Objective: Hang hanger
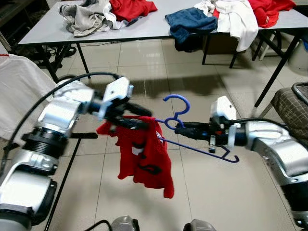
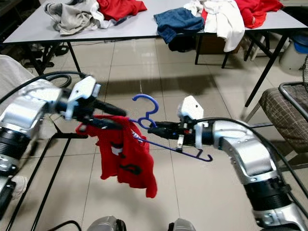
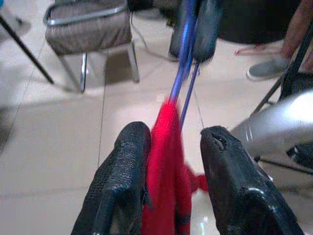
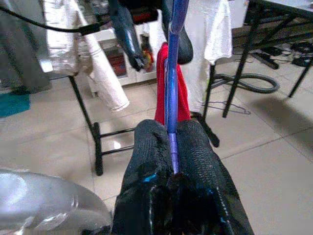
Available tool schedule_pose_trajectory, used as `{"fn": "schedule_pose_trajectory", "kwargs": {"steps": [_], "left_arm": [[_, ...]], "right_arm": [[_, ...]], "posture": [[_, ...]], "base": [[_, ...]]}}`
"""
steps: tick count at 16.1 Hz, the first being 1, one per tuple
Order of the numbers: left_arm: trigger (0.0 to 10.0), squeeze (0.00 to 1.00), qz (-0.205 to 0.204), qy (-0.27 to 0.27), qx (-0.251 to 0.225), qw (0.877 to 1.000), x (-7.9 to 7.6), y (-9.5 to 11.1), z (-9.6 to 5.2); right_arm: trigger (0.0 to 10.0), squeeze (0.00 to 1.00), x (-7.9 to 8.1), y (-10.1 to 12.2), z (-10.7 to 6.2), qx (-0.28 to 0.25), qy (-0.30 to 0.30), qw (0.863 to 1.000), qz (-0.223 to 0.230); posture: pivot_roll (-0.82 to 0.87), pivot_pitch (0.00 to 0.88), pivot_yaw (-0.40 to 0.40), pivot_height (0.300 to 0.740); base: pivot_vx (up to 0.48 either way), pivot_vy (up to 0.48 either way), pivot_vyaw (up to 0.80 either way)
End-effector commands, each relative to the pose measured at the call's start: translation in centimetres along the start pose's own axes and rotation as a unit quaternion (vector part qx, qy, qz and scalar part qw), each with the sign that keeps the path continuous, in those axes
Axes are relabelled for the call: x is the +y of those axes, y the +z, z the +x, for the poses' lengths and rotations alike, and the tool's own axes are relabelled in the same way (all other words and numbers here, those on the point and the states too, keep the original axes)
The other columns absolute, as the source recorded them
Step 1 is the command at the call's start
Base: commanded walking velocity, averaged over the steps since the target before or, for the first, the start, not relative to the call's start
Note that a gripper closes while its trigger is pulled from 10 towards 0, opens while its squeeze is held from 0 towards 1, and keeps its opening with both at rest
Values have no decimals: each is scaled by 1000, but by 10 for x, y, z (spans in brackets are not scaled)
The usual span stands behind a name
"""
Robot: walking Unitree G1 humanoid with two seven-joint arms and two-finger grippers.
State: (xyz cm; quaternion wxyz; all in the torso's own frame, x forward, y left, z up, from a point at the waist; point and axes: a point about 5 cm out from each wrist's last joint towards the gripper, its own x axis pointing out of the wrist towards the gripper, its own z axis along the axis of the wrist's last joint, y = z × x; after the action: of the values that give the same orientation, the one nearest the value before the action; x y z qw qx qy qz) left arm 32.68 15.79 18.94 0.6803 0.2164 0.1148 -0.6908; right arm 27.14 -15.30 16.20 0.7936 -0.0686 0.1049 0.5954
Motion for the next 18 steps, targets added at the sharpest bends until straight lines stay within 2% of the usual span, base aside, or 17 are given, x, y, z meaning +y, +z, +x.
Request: {"fn": "schedule_pose_trajectory", "kwargs": {"steps": [1,3,5,6,7,8,12,18], "left_arm": [[10000,0,17,-4,17,1000,2,2,0],[10000,0,30,21,1,999,7,5,6],[10000,0,30,19,-3,999,10,4,9],[8863,0,19,5,-3,1000,9,3,8],[2431,0,4,-7,-6,1000,9,1,7],[0,0,-10,-20,-8,1000,7,0,6],[0,0,-25,-45,-7,999,4,-3,4],[0,0,-39,-56,-15,998,3,-1,5]], "right_arm": [[0,0,2,10,-1,-14,13,1000,-12],[0,0,4,9,-1,-9,23,1000,-14],[0,0,5,9,-1,-7,26,1000,-14],[0,0,5,10,-2,-8,28,1000,-13],[0,0,5,10,-3,-8,29,999,-14],[0,0,5,11,-3,-8,33,999,-15],[0,0,6,14,-4,-15,43,999,-12],[0,0,5,16,-5,-17,47,999,-13]], "posture": [[-119,0,65,740],[-122,0,68,740],[-122,0,68,740],[-127,0,72,740],[-127,0,73,740],[-127,0,73,740],[-127,0,73,740],[-127,0,73,740]], "base": [[0,0,0],[0,0,0],[0,0,0],[0,0,0],[0,0,0],[0,0,0],[0,0,0],[0,0,0]]}}
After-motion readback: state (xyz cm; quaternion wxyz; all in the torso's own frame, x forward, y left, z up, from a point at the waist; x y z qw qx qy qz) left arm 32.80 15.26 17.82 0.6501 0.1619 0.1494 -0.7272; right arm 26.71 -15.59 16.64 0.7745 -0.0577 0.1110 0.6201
